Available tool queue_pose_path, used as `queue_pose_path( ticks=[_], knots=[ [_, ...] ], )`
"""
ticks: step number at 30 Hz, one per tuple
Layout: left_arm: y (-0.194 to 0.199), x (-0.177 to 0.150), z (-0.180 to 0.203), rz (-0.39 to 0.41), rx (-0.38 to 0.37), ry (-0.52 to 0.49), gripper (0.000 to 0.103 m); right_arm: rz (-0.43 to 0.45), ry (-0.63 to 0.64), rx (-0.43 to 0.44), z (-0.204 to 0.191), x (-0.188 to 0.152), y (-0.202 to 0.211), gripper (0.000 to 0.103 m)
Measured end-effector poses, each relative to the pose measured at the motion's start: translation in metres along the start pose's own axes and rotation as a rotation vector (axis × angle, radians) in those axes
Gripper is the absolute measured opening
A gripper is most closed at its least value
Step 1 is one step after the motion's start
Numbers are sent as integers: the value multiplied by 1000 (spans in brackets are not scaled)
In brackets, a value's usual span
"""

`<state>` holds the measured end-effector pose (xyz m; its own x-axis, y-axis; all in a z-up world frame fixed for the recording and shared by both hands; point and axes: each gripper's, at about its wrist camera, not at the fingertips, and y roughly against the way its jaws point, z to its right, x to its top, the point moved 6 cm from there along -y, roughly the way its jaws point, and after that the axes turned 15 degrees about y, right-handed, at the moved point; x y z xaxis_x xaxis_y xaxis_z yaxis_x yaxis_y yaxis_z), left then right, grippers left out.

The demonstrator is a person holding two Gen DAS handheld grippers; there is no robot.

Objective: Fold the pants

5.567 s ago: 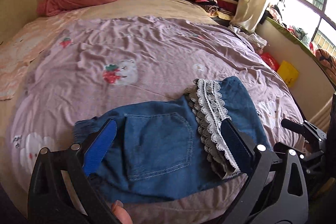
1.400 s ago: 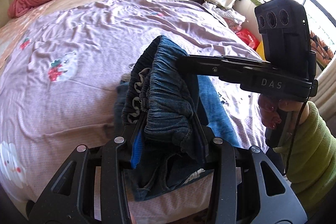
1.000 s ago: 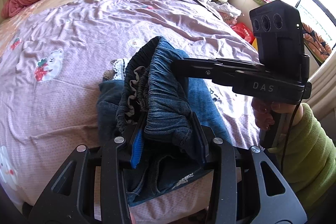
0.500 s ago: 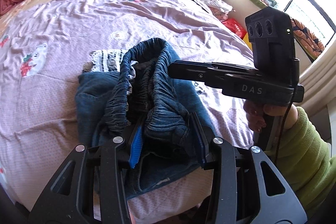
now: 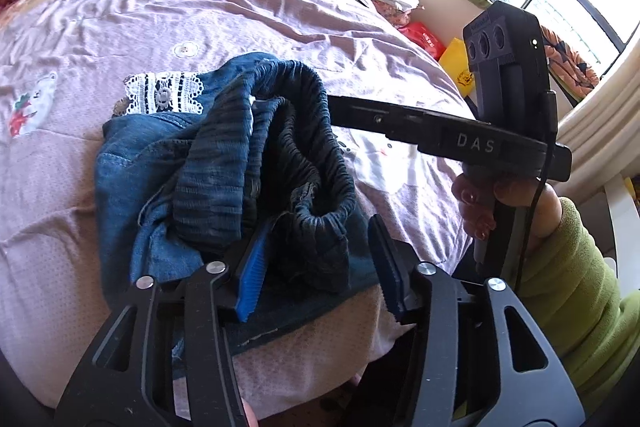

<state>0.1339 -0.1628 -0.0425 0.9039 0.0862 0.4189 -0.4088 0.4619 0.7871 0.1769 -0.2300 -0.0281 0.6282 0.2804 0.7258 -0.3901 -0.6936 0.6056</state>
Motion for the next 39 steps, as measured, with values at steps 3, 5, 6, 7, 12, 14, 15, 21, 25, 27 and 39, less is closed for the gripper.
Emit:
queue_pose_path(
  ticks=[3,5,6,7,12,14,15,21,25,27,39],
  knots=[
    [5,-2,3,4,-7,-4,46,2,-7,-8,-1,0,4,55],
    [8,-3,4,9,-14,-6,49,3,-6,-17,-3,1,6,57],
    [10,-4,5,9,-14,-7,51,3,-7,-22,-3,1,7,59],
    [12,-4,5,11,-16,-8,53,3,-9,-32,-3,2,9,60],
    [23,-6,8,26,-29,-17,57,16,-21,-59,-3,3,17,65],
    [28,-7,10,35,-31,-24,60,20,-21,-70,-4,4,20,66],
    [31,-7,11,43,-32,-28,61,21,-19,-78,-5,4,22,66],
    [44,-8,11,75,-29,-35,65,33,-12,-99,-12,7,32,68],
    [53,-8,10,96,-28,-38,67,36,-6,-106,-18,8,35,69],
    [56,-8,9,106,-21,-40,68,39,-4,-108,-22,9,36,71],
    [68,-4,-20,170,81,-27,75,45,-19,-109,-35,16,36,86]
  ],
)
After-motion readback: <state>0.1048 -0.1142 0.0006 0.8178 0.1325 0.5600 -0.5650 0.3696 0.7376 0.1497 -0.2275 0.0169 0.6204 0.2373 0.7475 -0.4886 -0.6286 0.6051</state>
